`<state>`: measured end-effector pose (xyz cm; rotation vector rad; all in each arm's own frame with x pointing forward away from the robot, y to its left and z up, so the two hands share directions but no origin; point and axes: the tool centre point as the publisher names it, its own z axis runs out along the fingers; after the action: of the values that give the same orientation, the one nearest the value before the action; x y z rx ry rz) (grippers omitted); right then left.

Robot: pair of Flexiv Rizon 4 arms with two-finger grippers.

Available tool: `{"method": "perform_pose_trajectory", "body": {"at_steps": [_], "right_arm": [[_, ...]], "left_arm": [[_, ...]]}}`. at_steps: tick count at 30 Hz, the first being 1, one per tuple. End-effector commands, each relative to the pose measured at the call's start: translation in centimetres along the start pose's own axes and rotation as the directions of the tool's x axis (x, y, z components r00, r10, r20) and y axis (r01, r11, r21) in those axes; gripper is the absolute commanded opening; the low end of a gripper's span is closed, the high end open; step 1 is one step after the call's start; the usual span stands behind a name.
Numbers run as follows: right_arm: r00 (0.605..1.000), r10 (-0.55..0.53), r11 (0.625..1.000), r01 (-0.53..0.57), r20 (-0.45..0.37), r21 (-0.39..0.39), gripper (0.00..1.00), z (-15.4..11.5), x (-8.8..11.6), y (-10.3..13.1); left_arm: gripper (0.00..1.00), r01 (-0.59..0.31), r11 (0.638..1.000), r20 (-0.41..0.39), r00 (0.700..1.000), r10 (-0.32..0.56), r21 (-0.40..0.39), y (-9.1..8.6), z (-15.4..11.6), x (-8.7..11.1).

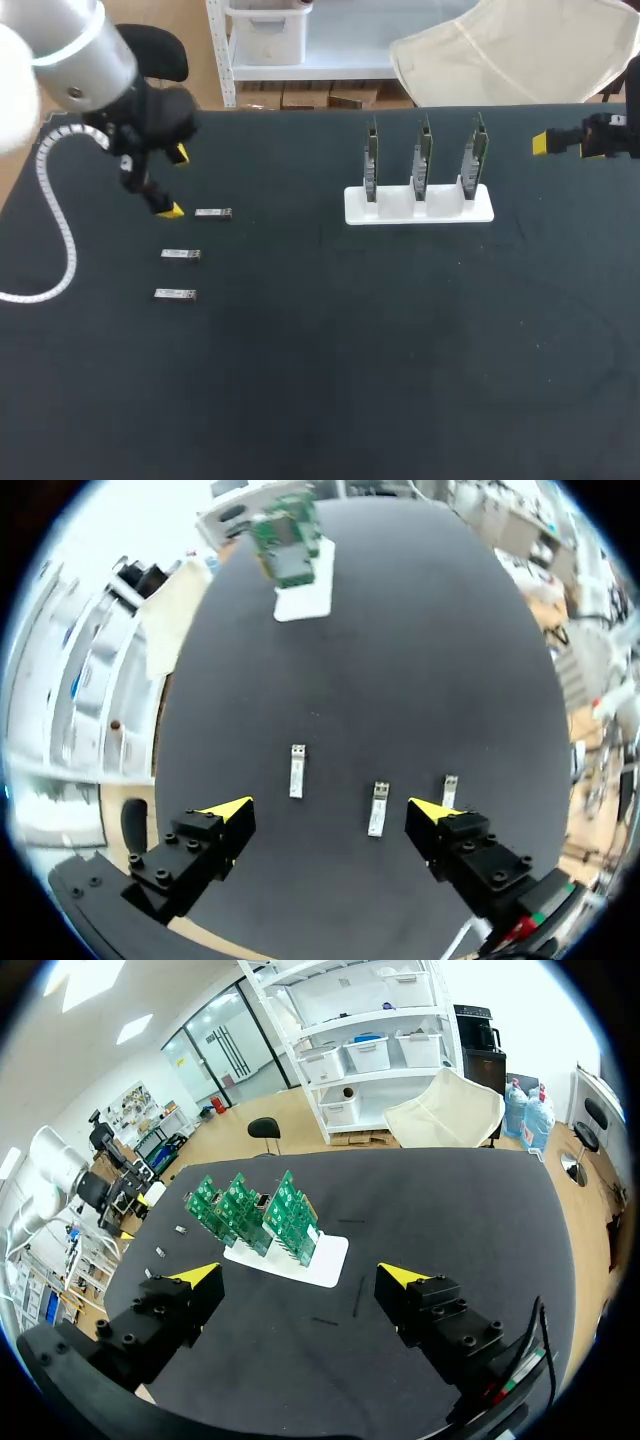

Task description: Pick up the optical module with the left hand, and insert it into the network port with the right hand.

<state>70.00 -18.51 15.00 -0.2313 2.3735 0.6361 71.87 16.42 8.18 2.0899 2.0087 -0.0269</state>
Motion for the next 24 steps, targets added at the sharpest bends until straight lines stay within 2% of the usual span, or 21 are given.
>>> {"method": "perform_pose_trajectory", "body": {"at_steps": [1, 4, 7, 20, 24], "right_arm": [[1.0, 0.0, 1.0, 0.0, 0.0, 0.0, 1.0, 0.0, 0.0, 0.0], [1.0, 0.0, 1.0, 0.0, 0.0, 0.0, 1.0, 0.0, 0.0, 0.0], [1.0, 0.0, 1.0, 0.0, 0.0, 0.0, 1.0, 0.0, 0.0, 0.0], [1.0, 0.0, 1.0, 0.0, 0.0, 0.0, 1.0, 0.0, 0.0, 0.0], [1.0, 0.0, 1.0, 0.0, 0.0, 0.0, 1.0, 0.0, 0.0, 0.0]], "left_arm": [[1.0, -0.143, 0.984, -0.144, 0.977, 0.157, 0.105, 1.6, 1.5, -0.6], [1.0, -0.131, 0.983, -0.164, 0.975, 0.151, 0.128, 2.2, 2.2, -0.4], [1.0, -0.079, 0.987, -0.252, 0.961, 0.112, 0.138, 2.7, 3.0, -0.2], [1.0, 0.007, 0.987, -0.265, 0.963, 0.037, 0.163, 3.5, 5.0, 0.8], [1.0, 0.083, 0.983, -0.241, 0.97, -0.042, 0.162, 3.3, 5.6, 1.4]]}}
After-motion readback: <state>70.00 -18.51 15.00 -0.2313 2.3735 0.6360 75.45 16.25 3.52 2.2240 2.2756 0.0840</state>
